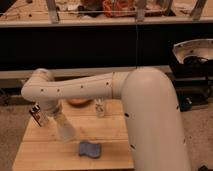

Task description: Place the ceramic cup over the eraser

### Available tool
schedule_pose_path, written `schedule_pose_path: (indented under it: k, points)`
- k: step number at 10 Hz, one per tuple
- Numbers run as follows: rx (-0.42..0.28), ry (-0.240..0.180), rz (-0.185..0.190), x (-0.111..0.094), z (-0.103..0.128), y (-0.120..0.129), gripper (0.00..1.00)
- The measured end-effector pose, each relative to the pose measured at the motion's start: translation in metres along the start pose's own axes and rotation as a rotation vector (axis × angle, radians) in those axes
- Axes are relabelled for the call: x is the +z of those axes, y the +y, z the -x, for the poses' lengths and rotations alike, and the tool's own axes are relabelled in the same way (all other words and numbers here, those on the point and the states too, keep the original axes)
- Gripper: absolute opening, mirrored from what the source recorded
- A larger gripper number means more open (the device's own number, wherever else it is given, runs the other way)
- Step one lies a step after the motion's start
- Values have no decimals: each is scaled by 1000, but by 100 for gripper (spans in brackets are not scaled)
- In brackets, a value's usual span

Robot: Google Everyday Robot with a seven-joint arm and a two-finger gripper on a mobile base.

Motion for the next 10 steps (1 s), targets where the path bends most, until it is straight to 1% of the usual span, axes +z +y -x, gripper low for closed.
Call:
schedule_pose_path:
  k: [2, 3, 6, 7, 8, 10]
  points:
    - [17, -7, -23, -1, -4, 8, 80]
    - [14, -5, -29, -1, -4, 11, 80]
    - [-10, 11, -32, 5, 0, 17, 80]
    - [-13, 11, -22, 13, -2, 16, 79]
    - [-21, 12, -6, 24, -4, 14, 72]
    - [-20, 6, 16, 36, -9, 14, 53]
